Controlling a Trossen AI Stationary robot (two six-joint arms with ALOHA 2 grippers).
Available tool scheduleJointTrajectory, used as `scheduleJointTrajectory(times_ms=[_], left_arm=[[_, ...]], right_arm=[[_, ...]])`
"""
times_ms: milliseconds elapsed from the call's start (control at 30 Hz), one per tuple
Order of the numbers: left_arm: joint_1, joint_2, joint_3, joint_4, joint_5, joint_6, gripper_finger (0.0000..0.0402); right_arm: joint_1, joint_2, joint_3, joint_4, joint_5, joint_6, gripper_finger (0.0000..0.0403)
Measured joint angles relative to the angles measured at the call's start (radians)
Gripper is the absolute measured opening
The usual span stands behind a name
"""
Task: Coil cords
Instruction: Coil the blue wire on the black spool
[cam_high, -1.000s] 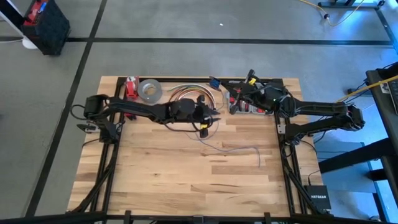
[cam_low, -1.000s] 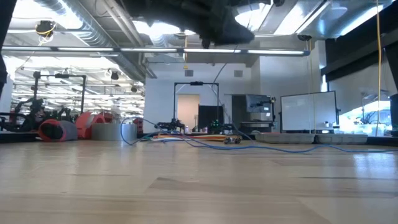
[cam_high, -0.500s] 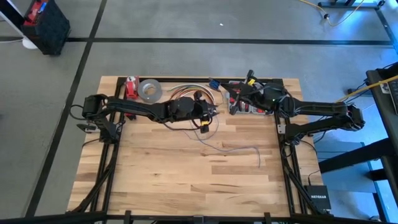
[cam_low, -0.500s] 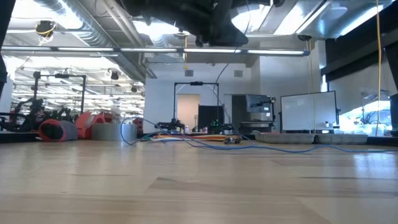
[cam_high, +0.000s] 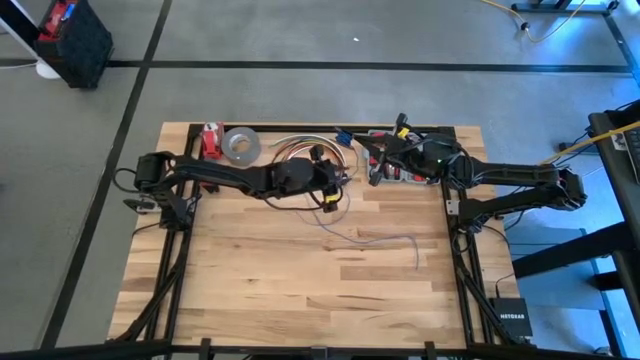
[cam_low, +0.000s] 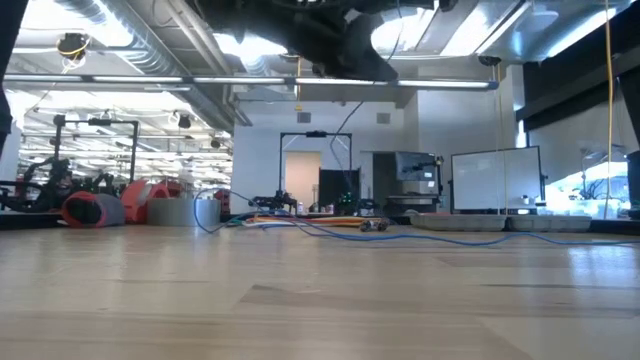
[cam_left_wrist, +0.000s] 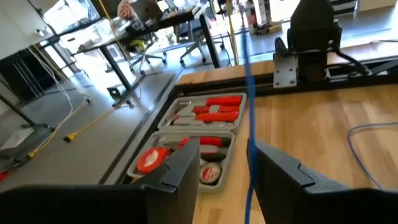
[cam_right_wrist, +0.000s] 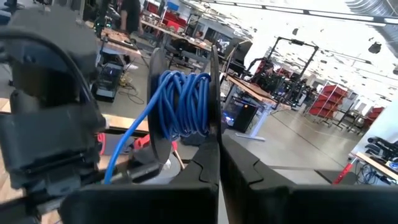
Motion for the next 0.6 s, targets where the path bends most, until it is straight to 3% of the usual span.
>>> scheduleJointTrajectory(times_ms=[200,433,600], left_arm=[[-0.001,-0.001,0.000,-0.021,0.008,0.005,0.0109],[-0.019,-0.005,0.000,-0.038,0.013,0.055,0.0013],[0.019,-0.005,0.000,-0.119,-0.028,0.013,0.0003]], right_arm=[[0.000,0.000,0.000,-0.002,-0.001,0.000,0.0003],[0.000,0.000,0.000,-0.001,-0.047,0.004,0.0003],[0.001,0.000,0.000,-0.002,-0.130,0.050,0.0003]])
